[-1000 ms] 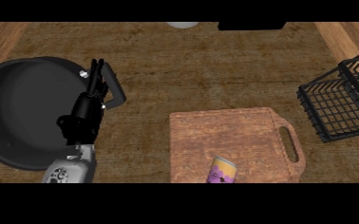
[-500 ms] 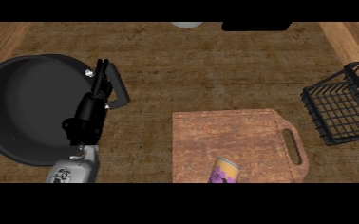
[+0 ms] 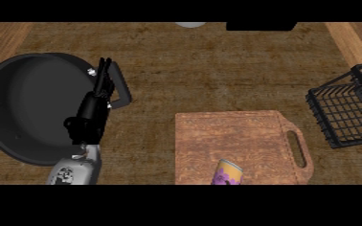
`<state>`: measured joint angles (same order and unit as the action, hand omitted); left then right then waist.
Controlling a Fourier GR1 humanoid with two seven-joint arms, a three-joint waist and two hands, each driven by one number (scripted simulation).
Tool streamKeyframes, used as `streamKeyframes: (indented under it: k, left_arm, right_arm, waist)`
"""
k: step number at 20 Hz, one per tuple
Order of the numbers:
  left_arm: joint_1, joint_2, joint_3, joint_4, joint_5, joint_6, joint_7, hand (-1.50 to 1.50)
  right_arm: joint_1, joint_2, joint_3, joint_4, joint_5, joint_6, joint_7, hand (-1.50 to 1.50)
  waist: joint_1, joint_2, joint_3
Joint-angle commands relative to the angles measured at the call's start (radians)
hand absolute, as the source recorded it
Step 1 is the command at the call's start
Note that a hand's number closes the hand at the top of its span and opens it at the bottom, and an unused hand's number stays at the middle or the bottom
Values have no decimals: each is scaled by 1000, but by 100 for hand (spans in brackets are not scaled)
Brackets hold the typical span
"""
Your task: Pick the croissant from the cutting board and place it in the tiered basket
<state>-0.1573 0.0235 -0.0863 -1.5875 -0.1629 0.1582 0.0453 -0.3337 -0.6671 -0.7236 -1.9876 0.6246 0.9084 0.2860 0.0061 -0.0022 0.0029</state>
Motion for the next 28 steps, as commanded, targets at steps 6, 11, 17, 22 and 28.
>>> streamKeyframes:
  k: [6,11,17,22,28]
  left_arm:
    - [-28,-23,-24,62,-29,51,24,0]
    - [21,-11,11,62,-20,30,-36,0]
    - [-35,20,61,89,26,-15,-45,0]
    - [10,15,43,34,13,0,-8,0]
    - [27,5,24,32,-1,14,-10,0]
  right_arm:
    - [8,-77,155,310,183,-307,-188,150]
    - [-109,42,65,378,67,-230,6,-150]
    - [-139,68,53,507,-4,-275,-51,-150]
    - [-227,27,-125,565,-125,-305,2,-150]
    - [-162,-164,-327,762,-176,-313,-15,-150]
  waist:
    - [4,7,-2]
    - [7,3,-4]
    - [-5,5,-3]
    - [-8,2,-4]
    - [-15,3,-3]
